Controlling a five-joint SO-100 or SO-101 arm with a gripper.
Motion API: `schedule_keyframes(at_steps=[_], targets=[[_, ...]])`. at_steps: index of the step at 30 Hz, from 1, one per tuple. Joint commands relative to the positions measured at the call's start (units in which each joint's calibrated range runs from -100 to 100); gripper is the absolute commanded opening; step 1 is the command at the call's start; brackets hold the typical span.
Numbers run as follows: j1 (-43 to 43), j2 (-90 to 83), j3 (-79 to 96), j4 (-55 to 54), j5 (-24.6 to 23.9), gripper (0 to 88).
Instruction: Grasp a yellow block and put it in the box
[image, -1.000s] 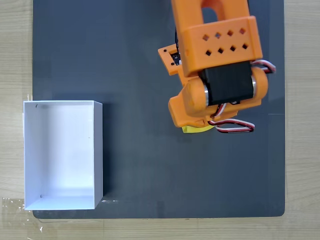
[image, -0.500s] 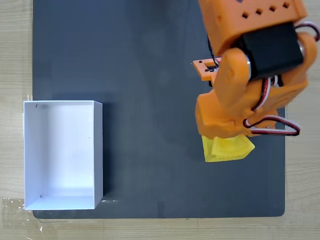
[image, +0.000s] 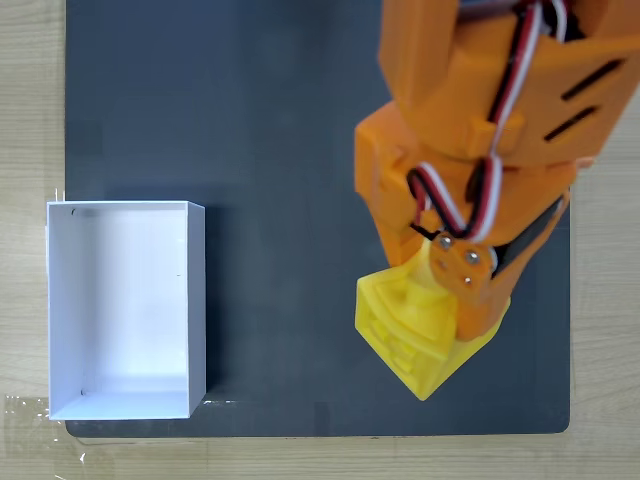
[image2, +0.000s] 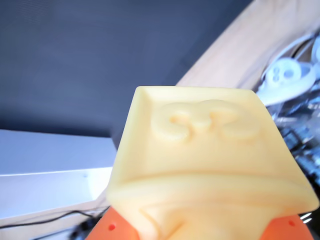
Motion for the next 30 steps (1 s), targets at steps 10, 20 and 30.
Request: schedule_keyframes(at_steps=[10,20,30], targets=[[15.6,-7.6,-1.9,-0.2,-19.0,10.8],[25.9,-0.9,-1.3,-0.9,-21.5,11.3],[29.2,10.9,-5.5,-7.7,-20.2,11.3]])
